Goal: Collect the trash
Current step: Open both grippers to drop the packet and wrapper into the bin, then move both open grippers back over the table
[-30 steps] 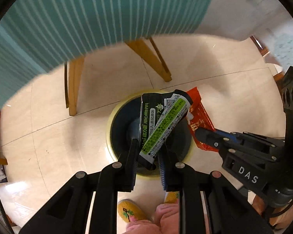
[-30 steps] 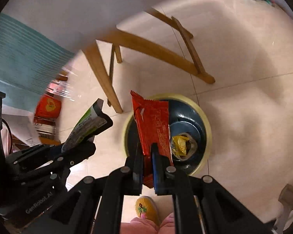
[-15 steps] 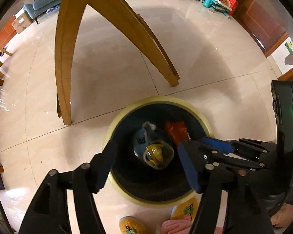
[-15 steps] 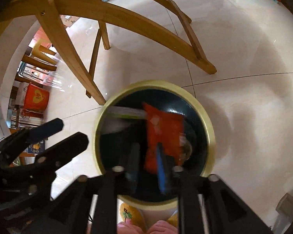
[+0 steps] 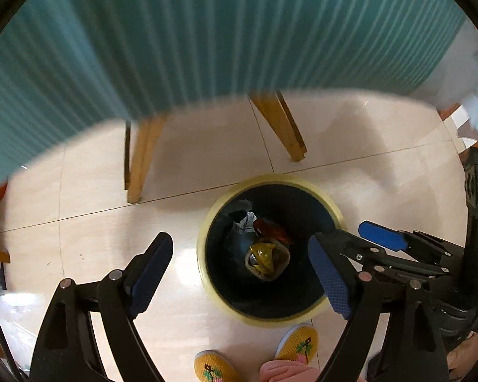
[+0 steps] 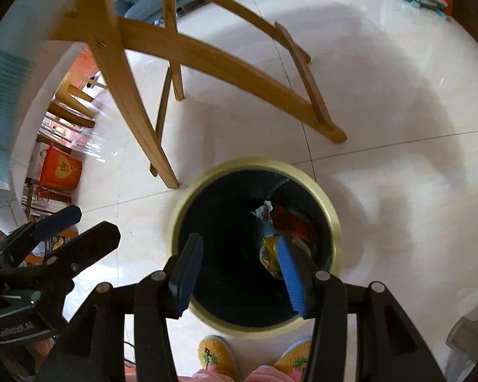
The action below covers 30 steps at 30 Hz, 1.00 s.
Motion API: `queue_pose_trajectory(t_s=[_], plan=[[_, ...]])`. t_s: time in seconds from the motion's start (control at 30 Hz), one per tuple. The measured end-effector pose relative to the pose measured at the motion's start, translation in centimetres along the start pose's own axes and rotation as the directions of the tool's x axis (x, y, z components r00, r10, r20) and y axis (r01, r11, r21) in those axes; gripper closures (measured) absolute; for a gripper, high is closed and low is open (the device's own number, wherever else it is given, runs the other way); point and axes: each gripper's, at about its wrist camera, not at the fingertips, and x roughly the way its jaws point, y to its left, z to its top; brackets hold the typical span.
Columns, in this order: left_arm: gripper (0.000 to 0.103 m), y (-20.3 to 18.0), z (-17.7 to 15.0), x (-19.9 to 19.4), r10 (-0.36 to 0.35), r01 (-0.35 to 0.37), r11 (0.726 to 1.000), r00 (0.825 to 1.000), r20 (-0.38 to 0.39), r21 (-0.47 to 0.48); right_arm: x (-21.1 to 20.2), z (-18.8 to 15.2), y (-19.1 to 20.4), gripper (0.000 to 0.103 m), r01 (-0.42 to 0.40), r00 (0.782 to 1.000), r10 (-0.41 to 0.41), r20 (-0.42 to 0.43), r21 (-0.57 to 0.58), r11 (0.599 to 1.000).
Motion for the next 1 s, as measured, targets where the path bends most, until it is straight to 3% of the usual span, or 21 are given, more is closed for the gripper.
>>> queue_pose_trajectory(t_s=[0.23,0.6,1.0], plan=[[0.017,0.5,-0.3,-6.6,0.001,-0.001,0.999,1.000,0.013,-0.037,-6.1,-0.9,2.7,0.054,0.048,0.998,-0.047,0.045,-0.024,0.999],[0.017,0.3,2.1,-22.2,-0.001,0.008,0.998,0.993,0.115,-0.057,-19.8,-1.0,7.2,0.054,0.067,0.989,-0.065,0.131,-0.009,0.998],[0.017,-0.6,6.3,-37.0,-0.026,0.037,0.999,0.963,0.269,-0.036,-34.5,2.8,13.1,0.054,0.048,0.961,-0.035,0.273,-0.042,0.998]])
